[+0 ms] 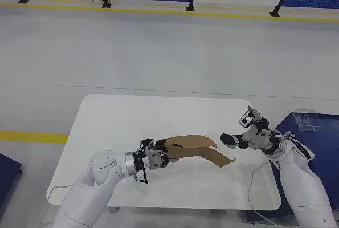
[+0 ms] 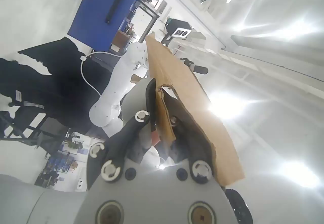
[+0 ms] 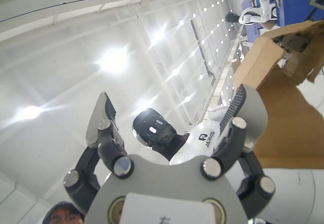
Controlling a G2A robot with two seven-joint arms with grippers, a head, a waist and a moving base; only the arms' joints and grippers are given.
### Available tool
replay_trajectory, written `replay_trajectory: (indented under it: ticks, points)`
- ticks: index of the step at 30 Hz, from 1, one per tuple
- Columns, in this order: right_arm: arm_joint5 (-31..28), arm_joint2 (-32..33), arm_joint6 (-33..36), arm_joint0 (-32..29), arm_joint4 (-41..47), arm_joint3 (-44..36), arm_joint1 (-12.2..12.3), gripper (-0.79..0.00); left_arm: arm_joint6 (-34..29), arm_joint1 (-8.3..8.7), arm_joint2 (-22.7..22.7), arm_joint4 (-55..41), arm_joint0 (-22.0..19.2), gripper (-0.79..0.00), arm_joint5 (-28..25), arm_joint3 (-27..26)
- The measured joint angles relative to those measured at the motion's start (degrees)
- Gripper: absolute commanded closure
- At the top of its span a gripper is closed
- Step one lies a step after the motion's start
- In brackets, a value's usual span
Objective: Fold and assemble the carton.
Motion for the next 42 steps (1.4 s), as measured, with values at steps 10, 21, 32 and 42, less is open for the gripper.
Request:
replay_trajectory:
  ticks: [10, 21, 32, 42]
  points:
    - [3.8, -3.3, 4.2, 1.0, -7.4, 1.6, 0.9, -0.785, -3.2, 0.02, 2.4, 2.1, -0.6, 0.0, -1.5, 1.1]
    - [4.0, -6.9, 3.9, 1.4, -7.6, 2.0, 2.3, -0.785, -3.1, 0.26, 1.2, 0.4, -0.8, 0.0, -1.8, 1.4]
    - [6.2, -8.1, 1.7, 0.8, 2.8, -0.9, 3.5, -0.785, -2.7, 0.36, 2.7, 1.8, -0.7, 0.0, -1.0, 0.5]
    - [9.0, -9.2, -7.9, 2.9, 9.9, 0.4, 2.6, -0.785, -3.3, 0.23, 4.5, 2.4, -1.1, 0.0, -1.0, 0.3]
